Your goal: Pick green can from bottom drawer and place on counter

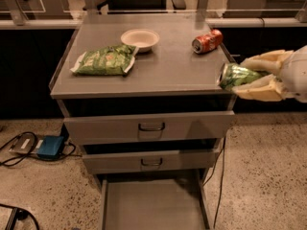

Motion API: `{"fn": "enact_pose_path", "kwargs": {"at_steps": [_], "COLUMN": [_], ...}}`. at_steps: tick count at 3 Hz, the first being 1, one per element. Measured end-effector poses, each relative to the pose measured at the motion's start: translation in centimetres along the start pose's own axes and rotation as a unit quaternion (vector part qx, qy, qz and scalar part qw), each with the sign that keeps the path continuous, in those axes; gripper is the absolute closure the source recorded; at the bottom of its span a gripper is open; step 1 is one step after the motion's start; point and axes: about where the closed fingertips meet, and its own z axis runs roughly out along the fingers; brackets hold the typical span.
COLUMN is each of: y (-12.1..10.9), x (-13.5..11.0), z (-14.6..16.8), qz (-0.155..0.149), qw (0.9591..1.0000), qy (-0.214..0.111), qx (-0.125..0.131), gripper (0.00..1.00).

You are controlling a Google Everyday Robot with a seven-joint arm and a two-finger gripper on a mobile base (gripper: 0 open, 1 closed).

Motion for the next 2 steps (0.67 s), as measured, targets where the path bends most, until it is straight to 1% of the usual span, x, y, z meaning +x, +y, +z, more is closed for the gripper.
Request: {"fn": "enact_pose_path", "kwargs": {"at_steps": [1,2], "y": [-2.7,-6.1], "x": [-7.2,-12.4], "z": [-2.9,-3.8], "qz": [-0.061,-0.095], "qw": [0.9971,0.9921], "qy": [-0.038,-0.073], "qx": [0.023,0.039], "gripper": [1.00,1.00]}}
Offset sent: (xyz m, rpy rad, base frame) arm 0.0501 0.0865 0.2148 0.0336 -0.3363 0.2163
